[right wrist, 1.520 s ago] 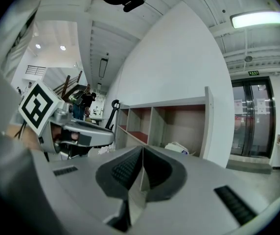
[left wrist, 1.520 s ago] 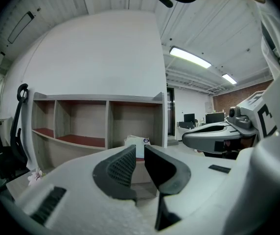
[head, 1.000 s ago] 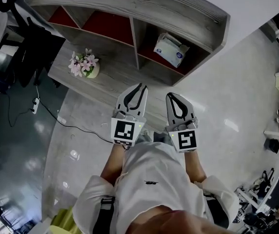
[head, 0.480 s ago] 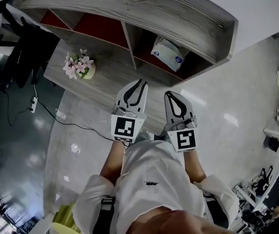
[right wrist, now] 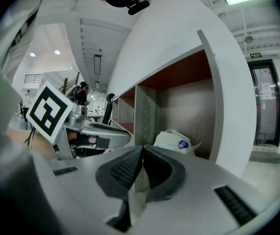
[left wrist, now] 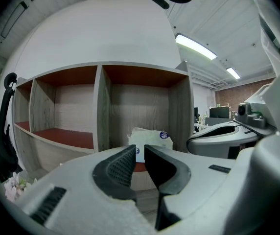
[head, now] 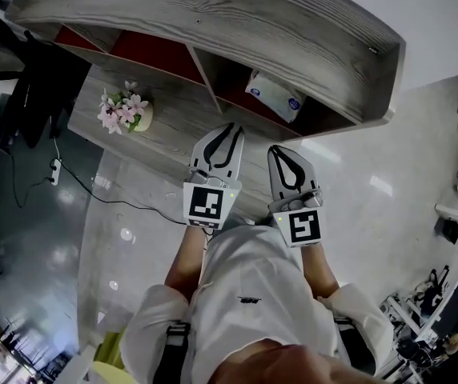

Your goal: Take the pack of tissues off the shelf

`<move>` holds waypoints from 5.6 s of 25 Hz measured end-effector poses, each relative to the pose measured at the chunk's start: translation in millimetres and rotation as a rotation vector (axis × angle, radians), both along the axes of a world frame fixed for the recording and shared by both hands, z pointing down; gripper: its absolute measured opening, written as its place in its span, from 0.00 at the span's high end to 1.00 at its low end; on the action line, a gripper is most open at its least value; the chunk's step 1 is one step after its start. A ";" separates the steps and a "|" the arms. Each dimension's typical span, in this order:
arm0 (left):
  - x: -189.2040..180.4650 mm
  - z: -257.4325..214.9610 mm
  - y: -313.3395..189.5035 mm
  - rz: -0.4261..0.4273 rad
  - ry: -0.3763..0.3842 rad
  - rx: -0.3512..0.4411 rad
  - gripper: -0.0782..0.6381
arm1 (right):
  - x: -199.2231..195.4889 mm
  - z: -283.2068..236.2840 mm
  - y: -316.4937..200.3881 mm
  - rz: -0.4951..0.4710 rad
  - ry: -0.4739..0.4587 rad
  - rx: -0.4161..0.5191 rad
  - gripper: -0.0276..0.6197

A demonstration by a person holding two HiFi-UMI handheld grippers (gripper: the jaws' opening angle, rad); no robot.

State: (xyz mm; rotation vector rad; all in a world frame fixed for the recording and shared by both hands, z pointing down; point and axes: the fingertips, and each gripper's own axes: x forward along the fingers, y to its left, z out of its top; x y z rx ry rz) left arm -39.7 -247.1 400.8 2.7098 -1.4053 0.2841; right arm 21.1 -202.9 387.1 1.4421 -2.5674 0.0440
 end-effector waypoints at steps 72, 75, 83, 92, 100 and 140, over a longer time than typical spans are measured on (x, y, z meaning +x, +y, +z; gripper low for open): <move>28.9 53.7 -63.0 0.035 -0.045 -0.092 0.84 | 6.7 21.9 -34.1 -0.014 0.001 -0.036 0.91; 26.8 52.3 -51.7 0.029 -0.046 -0.089 0.84 | 5.8 20.0 -25.2 -0.019 0.012 -0.027 0.92; 22.2 51.8 -21.9 0.014 -0.047 -0.092 0.85 | 10.7 15.4 -5.3 -0.007 0.025 -0.008 0.92; 10.1 52.1 11.6 -0.009 -0.045 -0.103 0.85 | 12.9 11.8 20.8 0.004 0.029 -0.001 0.92; -4.5 60.7 33.6 -0.033 -0.049 -0.117 0.85 | 7.7 16.2 35.0 0.004 0.022 0.000 0.91; -25.0 209.0 82.3 -0.058 -0.067 -0.335 0.85 | -0.5 159.4 60.9 -0.009 0.082 -0.253 0.92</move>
